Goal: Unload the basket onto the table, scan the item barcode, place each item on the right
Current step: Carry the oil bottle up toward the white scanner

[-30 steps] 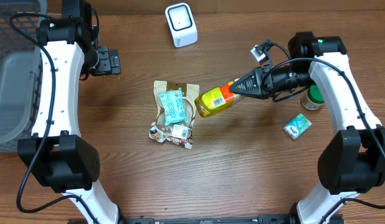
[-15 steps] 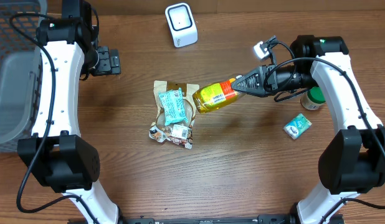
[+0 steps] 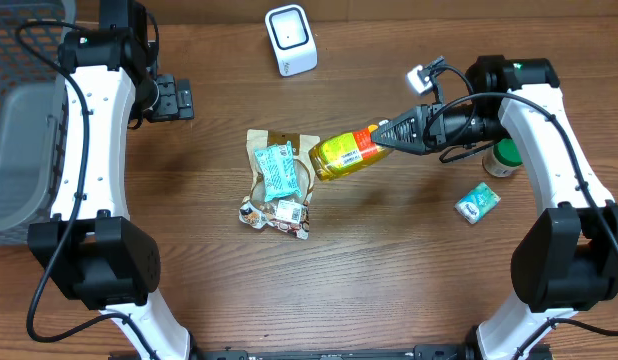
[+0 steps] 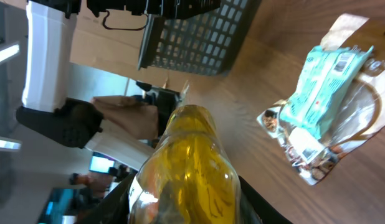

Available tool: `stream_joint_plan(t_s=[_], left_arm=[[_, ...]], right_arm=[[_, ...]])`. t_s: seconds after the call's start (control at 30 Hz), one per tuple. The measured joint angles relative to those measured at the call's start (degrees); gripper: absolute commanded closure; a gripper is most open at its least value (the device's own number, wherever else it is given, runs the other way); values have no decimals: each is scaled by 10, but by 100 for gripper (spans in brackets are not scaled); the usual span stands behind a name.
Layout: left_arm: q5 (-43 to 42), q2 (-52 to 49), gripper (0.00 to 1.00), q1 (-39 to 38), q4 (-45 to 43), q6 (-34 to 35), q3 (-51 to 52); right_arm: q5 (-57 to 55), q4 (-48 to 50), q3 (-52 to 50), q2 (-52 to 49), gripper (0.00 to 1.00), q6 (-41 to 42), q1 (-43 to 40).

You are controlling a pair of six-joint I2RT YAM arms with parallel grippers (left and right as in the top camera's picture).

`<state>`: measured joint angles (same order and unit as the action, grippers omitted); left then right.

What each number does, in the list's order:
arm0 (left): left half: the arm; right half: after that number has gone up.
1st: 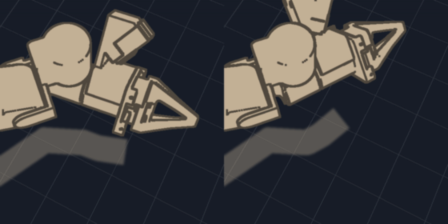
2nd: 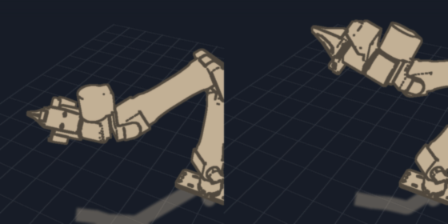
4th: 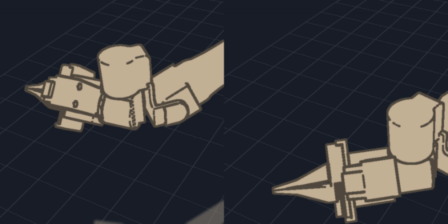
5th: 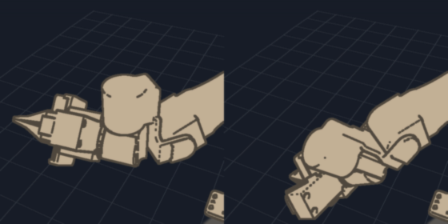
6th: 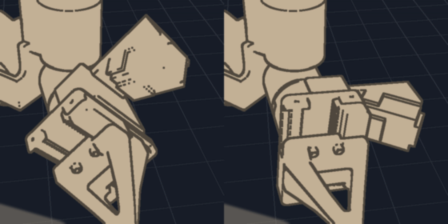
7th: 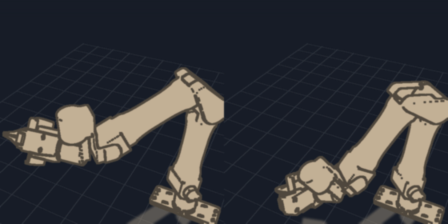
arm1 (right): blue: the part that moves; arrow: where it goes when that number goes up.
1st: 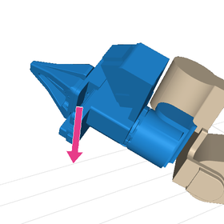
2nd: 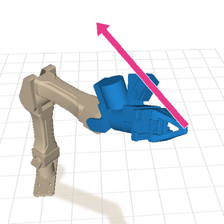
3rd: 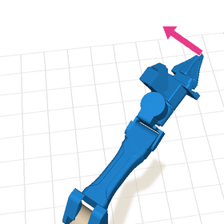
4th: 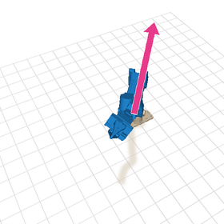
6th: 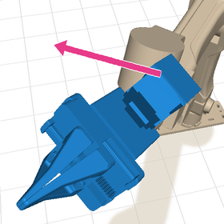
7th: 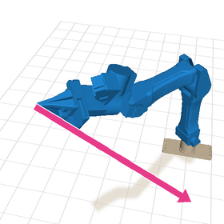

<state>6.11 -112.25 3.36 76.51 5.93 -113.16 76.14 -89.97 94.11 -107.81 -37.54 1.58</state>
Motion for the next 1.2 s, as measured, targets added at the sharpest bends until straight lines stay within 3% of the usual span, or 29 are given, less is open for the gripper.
stream_joint_plan(t_s=[0.23, 0.37, 0.47, 0.57, 0.7, 0.9, 1.2], left_arm=[[0, 0, 1, 0, 0, 0, 0], [0, 0, 0, 0, 0, 0, 0], [0, 0, 0, 0, 0, 0, 0], [0, 0, 0, 0, 0, 0, 0], [0, 0, 0, 0, 0, 0, 0], [0, 0, 1, 0, 0, 0, 0], [0, 0, 0, 0, 0, 0, 0]], right_arm=[[-131, 90, 0, 0, 66, 15, 0], [-273, 210, -1, 0, 74, 130, 1], [-370, 264, 2, 0, 72, 227, 1], [-438, 241, 35, -4, 67, 281, 6], [-548, 199, 160, -13, 66, 315, 42], [-695, 220, 337, -9, 69, 275, 146], [-810, 414, 349, -30, 70, 133, 266]])
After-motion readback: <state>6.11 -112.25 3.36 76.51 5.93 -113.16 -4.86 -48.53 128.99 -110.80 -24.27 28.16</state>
